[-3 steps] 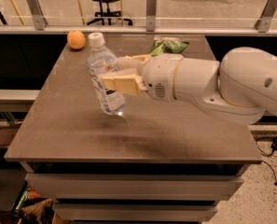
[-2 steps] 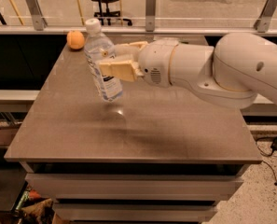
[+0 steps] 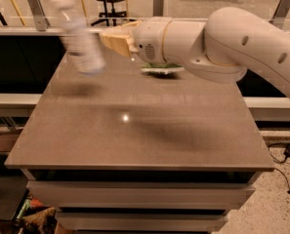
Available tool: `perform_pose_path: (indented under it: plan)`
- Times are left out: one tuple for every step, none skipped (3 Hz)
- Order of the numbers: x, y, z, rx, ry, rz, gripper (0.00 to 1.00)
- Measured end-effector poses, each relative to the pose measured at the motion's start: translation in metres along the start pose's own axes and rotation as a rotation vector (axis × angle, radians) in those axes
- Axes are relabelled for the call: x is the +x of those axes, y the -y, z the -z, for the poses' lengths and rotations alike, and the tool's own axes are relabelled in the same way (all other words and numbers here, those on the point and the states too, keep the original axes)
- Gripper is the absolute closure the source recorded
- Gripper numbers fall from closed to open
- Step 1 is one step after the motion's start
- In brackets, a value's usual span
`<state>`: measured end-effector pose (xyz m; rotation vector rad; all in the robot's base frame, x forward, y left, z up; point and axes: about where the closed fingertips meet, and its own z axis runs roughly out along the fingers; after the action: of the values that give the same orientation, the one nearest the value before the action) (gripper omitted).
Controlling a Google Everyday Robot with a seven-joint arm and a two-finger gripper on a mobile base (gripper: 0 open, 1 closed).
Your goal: Move blue plastic bottle near orange
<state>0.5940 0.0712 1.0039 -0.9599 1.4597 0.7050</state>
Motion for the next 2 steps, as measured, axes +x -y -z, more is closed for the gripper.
perform_pose_path:
  plan:
    - [-0.011, 0.023, -0.024, 0.012, 0.004, 0.019, 1.0]
    - [-0.008, 0.041, -0.034, 0.029, 0.018, 0.016, 1.0]
